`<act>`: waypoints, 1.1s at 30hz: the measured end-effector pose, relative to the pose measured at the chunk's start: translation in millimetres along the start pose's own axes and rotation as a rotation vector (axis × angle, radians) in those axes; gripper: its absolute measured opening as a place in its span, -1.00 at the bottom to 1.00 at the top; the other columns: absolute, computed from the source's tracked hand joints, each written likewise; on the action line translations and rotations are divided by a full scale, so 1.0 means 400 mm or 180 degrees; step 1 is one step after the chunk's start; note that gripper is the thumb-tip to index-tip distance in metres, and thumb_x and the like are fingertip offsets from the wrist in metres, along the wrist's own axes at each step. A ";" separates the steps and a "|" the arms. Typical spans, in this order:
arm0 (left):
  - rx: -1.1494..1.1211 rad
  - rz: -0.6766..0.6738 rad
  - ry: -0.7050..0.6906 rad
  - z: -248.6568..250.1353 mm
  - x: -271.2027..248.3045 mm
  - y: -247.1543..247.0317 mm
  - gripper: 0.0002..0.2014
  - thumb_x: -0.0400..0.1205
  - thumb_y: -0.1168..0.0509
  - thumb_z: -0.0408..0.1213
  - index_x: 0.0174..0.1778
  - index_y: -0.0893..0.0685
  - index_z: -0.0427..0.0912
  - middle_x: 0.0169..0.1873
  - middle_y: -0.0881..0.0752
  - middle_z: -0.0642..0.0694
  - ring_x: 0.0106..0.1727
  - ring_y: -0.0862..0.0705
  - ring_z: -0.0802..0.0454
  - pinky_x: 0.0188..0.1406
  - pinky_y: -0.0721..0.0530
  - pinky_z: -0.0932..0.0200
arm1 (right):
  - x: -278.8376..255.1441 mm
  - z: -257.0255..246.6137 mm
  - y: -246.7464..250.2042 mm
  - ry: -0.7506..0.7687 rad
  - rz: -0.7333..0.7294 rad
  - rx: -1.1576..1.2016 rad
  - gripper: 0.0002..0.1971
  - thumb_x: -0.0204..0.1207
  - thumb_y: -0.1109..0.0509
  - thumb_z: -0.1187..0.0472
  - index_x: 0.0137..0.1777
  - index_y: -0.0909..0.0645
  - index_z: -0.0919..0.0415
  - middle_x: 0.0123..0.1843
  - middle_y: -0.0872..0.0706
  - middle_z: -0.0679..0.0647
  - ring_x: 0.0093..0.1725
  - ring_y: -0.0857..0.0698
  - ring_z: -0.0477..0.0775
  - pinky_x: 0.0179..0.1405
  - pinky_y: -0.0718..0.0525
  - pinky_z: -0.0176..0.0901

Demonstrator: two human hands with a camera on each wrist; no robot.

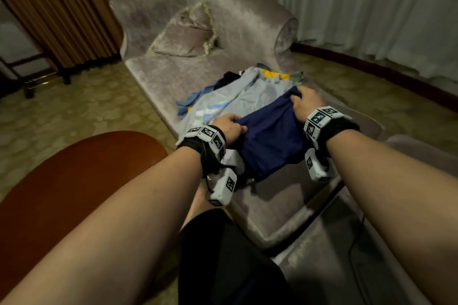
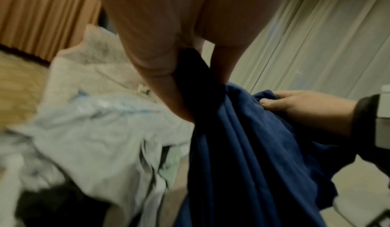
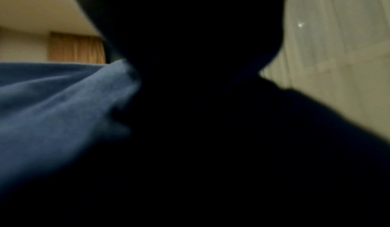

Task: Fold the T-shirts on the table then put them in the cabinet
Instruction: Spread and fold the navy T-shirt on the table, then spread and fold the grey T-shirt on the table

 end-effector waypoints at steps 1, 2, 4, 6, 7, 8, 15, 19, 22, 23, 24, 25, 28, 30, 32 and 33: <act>0.0031 -0.0103 0.0073 -0.012 0.014 -0.030 -0.88 0.59 -0.35 -0.39 -0.07 -0.60 -0.08 -0.07 -0.69 -0.22 -0.02 -0.70 -0.19 0.08 -0.73 -0.20 | 0.006 0.031 -0.009 -0.0081 -0.0091 -0.0054 -0.69 0.66 -0.18 0.18 0.34 -0.55 0.25 0.36 -0.60 0.34 0.29 -0.58 0.38 0.19 -0.53 0.01; 0.0072 -0.0190 0.0151 -0.029 0.032 -0.057 -0.89 0.59 -0.35 -0.39 -0.05 -0.61 -0.10 -0.05 -0.70 -0.24 0.00 -0.71 -0.20 0.10 -0.72 -0.20 | 0.010 0.058 -0.018 -0.0147 -0.0177 -0.0111 -0.69 0.67 -0.18 0.19 0.32 -0.56 0.25 0.35 -0.60 0.34 0.28 -0.58 0.38 0.18 -0.54 0.01; 0.0187 -0.0360 0.0285 -0.063 0.066 -0.108 -0.88 0.58 -0.36 -0.38 -0.02 -0.63 -0.13 0.06 -0.73 -0.32 0.10 -0.72 -0.27 0.14 -0.70 -0.25 | 0.018 0.105 -0.037 -0.0303 -0.0390 -0.0277 -0.69 0.69 -0.18 0.20 0.35 -0.55 0.27 0.36 -0.60 0.32 0.28 -0.58 0.37 0.16 -0.54 -0.02; 0.0278 -0.0510 0.0472 -0.098 0.092 -0.155 -0.80 0.57 -0.37 -0.35 0.11 -0.65 -0.21 0.17 -0.71 -0.36 0.16 -0.70 -0.31 0.15 -0.69 -0.28 | 0.026 0.151 -0.061 -0.0502 -0.0645 -0.0472 -0.67 0.70 -0.18 0.18 0.39 -0.53 0.27 0.38 -0.58 0.30 0.30 -0.57 0.35 0.16 -0.53 -0.04; 0.0351 -0.0553 0.0535 -0.109 0.098 -0.175 -0.73 0.58 -0.37 -0.33 0.20 -0.63 -0.25 0.19 -0.70 -0.35 0.17 -0.70 -0.30 0.16 -0.69 -0.25 | 0.030 0.177 -0.073 -0.0619 -0.0738 -0.0539 -0.66 0.70 -0.19 0.16 0.41 -0.52 0.26 0.40 -0.57 0.29 0.31 -0.57 0.34 0.17 -0.53 -0.03; 0.0478 -0.0573 0.0572 -0.120 0.105 -0.189 -0.66 0.59 -0.37 -0.31 0.29 -0.61 -0.27 0.21 -0.68 -0.33 0.20 -0.68 -0.28 0.19 -0.69 -0.18 | 0.033 0.206 -0.085 -0.0757 -0.0784 -0.0587 -0.63 0.70 -0.19 0.13 0.45 -0.47 0.25 0.44 -0.54 0.29 0.34 -0.55 0.34 0.21 -0.52 -0.02; 0.1058 -0.0178 0.0620 -0.182 0.194 -0.145 -0.54 0.60 -0.38 -0.20 0.37 -0.54 -0.32 0.30 -0.63 -0.28 0.30 -0.61 -0.22 0.32 -0.58 -0.01 | 0.047 0.283 -0.209 -0.1313 -0.0947 -0.0740 -0.38 0.66 -0.23 0.09 0.66 -0.10 0.13 0.67 -0.10 0.25 0.56 -0.28 0.40 0.49 -0.37 0.24; 0.0848 0.0280 0.0668 -0.192 0.234 -0.051 -0.62 0.56 -0.37 -0.17 0.28 -0.58 -0.20 0.19 -0.69 -0.26 0.18 -0.67 -0.26 0.23 -0.66 -0.09 | 0.082 0.154 -0.304 -0.0817 -0.1141 -0.0414 -0.55 0.67 -0.22 0.12 0.50 -0.40 0.30 0.50 -0.45 0.30 0.42 -0.50 0.33 0.39 -0.49 0.07; 0.0693 0.0514 0.0744 -0.200 0.249 0.009 -0.67 0.54 -0.35 -0.16 0.20 -0.58 -0.12 0.17 -0.69 -0.23 0.10 -0.70 -0.25 0.16 -0.70 -0.07 | 0.088 0.056 -0.366 -0.0463 -0.1291 -0.0065 -0.72 0.63 -0.27 0.18 0.07 -0.68 0.41 0.11 -0.72 0.30 0.12 -0.68 0.30 0.02 -0.62 -0.02; 0.0714 0.0582 0.0758 -0.201 0.254 0.029 -0.65 0.55 -0.35 -0.14 0.24 -0.57 -0.11 0.22 -0.65 -0.22 0.13 -0.69 -0.24 0.18 -0.68 -0.05 | 0.089 0.030 -0.383 -0.0393 -0.1343 0.0040 -0.72 0.62 -0.30 0.18 -0.04 -0.70 0.42 0.00 -0.73 0.27 0.05 -0.69 0.28 -0.09 -0.59 -0.08; 0.0737 0.0619 0.0785 -0.203 0.258 0.047 -0.61 0.56 -0.34 -0.12 0.30 -0.55 -0.11 0.28 -0.59 -0.21 0.16 -0.67 -0.23 0.22 -0.65 -0.03 | 0.088 0.007 -0.400 -0.0358 -0.1423 0.0126 -0.72 0.60 -0.33 0.15 -0.10 -0.71 0.39 -0.07 -0.74 0.25 0.00 -0.70 0.26 -0.15 -0.55 -0.12; 0.0718 0.0643 0.0804 -0.208 0.265 0.062 -0.57 0.56 -0.34 -0.11 0.34 -0.54 -0.10 0.34 -0.54 -0.20 0.19 -0.65 -0.21 0.26 -0.63 -0.02 | 0.087 -0.015 -0.418 -0.0331 -0.1524 0.0200 -0.73 0.56 -0.38 0.11 -0.17 -0.71 0.33 -0.16 -0.72 0.21 -0.07 -0.69 0.23 -0.18 -0.54 -0.13; 0.0527 0.0526 0.0887 -0.223 0.274 0.082 -0.51 0.55 -0.35 -0.12 0.41 -0.49 -0.11 0.38 -0.55 -0.21 0.25 -0.64 -0.20 0.33 -0.59 -0.05 | 0.064 -0.067 -0.472 -0.0284 -0.1906 0.0141 -0.62 0.39 -0.54 -0.05 -0.40 -0.48 0.16 -0.40 -0.53 0.09 -0.35 -0.55 0.11 -0.33 -0.48 -0.13; 0.0416 0.0424 0.0919 -0.228 0.271 0.082 -0.49 0.58 -0.33 -0.15 0.46 -0.46 -0.15 0.38 -0.57 -0.22 0.28 -0.63 -0.20 0.34 -0.58 -0.06 | 0.045 -0.078 -0.503 -0.0286 -0.2062 -0.0116 -0.53 0.36 -0.56 -0.10 -0.41 -0.31 0.07 -0.42 -0.42 0.03 -0.36 -0.48 0.08 -0.33 -0.45 -0.13; 0.0357 0.0314 0.0889 -0.232 0.266 0.077 -0.49 0.61 -0.31 -0.15 0.49 -0.44 -0.14 0.37 -0.58 -0.22 0.29 -0.63 -0.20 0.34 -0.59 -0.07 | 0.040 -0.080 -0.511 -0.0198 -0.1988 -0.0423 -0.67 0.43 -0.50 -0.04 -0.25 -0.43 0.11 -0.23 -0.57 0.09 -0.11 -0.61 0.17 -0.10 -0.55 -0.08; 0.0342 0.0264 0.0860 -0.234 0.264 0.076 -0.50 0.62 -0.31 -0.14 0.49 -0.44 -0.14 0.36 -0.59 -0.22 0.30 -0.62 -0.20 0.34 -0.59 -0.08 | 0.041 -0.081 -0.512 -0.0092 -0.1932 -0.0526 -0.77 0.51 -0.43 0.02 -0.11 -0.52 0.16 -0.04 -0.65 0.17 0.04 -0.64 0.22 0.03 -0.57 -0.06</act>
Point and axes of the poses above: each hand's wrist, its own x-axis towards the middle knuckle, its own y-axis out of the back of the hand, z = x × y, the point moved 6 cm from there along x, towards the middle knuckle
